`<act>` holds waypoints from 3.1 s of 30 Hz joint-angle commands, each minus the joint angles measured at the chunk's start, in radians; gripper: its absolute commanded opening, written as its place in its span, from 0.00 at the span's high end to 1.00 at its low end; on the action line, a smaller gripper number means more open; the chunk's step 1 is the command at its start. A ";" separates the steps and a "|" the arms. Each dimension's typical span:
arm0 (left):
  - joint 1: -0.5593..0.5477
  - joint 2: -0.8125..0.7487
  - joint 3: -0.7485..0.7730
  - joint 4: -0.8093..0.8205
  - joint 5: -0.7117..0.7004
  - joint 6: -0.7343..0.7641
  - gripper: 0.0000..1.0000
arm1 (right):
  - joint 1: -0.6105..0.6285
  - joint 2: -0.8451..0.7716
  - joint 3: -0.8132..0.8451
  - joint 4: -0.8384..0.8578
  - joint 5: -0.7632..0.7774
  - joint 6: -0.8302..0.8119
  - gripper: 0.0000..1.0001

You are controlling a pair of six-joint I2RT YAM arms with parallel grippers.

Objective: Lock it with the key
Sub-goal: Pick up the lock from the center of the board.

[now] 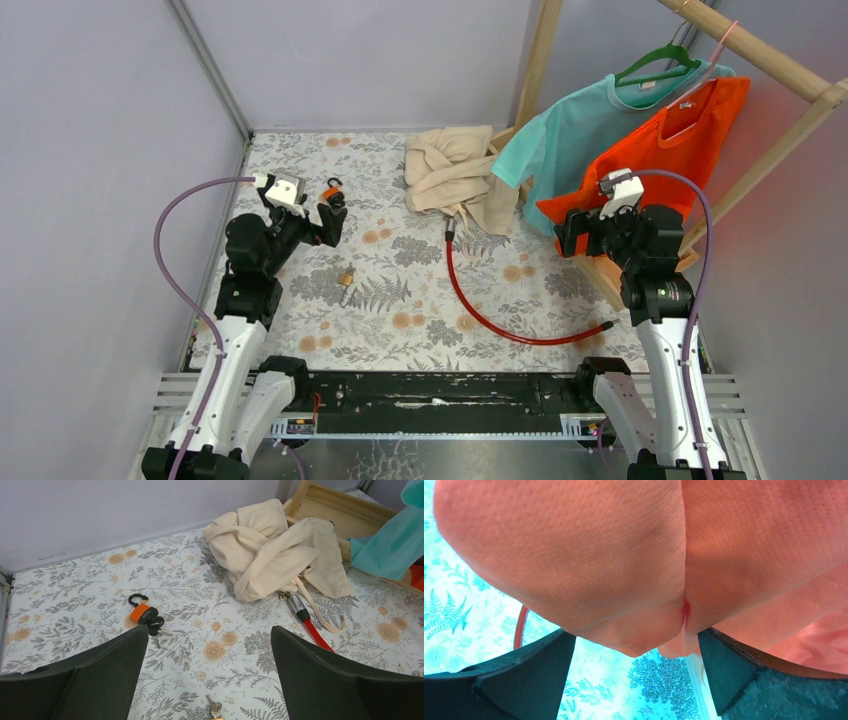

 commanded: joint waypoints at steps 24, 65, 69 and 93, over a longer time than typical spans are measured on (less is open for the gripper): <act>-0.085 0.132 0.029 -0.024 0.030 0.103 0.00 | -0.007 -0.010 0.053 -0.099 -0.075 -0.116 0.01; -0.631 1.297 0.662 -0.093 -0.420 -0.161 0.41 | -0.008 -0.092 -0.136 -0.122 -0.166 -0.178 0.01; -0.631 1.335 0.679 -0.092 -0.430 -0.162 0.45 | -0.008 -0.087 -0.138 -0.122 -0.168 -0.181 0.01; -0.331 0.963 0.341 -0.025 -0.417 -0.188 1.00 | 0.039 0.134 -0.103 -0.261 -0.185 -0.342 0.01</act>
